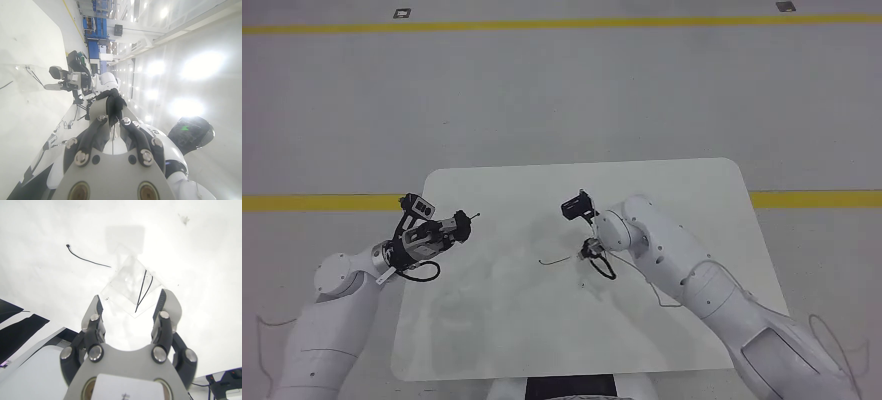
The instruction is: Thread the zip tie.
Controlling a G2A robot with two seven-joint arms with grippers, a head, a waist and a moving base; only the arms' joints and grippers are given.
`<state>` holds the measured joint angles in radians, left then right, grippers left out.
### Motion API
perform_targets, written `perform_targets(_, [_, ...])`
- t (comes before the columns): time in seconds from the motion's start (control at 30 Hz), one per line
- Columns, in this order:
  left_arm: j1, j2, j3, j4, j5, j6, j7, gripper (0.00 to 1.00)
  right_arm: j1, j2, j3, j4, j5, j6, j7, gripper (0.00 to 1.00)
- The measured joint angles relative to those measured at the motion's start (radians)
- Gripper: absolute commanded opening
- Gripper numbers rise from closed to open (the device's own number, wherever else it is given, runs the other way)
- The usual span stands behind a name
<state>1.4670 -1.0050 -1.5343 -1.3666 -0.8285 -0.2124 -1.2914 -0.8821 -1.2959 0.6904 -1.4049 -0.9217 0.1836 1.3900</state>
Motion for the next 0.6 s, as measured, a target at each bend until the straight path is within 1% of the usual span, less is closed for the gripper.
perform_targets(0.3, [0.0, 0.0, 0.0, 0.0, 0.0, 0.0, 0.0, 0.0, 0.007, 0.007, -0.022, 0.005, -0.007, -0.003, 0.0, 0.29])
perform_targets(0.47, [0.0, 0.0, 0.0, 0.0, 0.0, 0.0, 0.0, 0.0, 0.015, 0.007, -0.042, 0.017, -0.024, 0.013, 0.0, 0.2])
perform_targets(0.6, [0.0, 0.0, 0.0, 0.0, 0.0, 0.0, 0.0, 0.0, 0.02, 0.005, -0.056, 0.029, -0.024, 0.015, 0.0, 0.17])
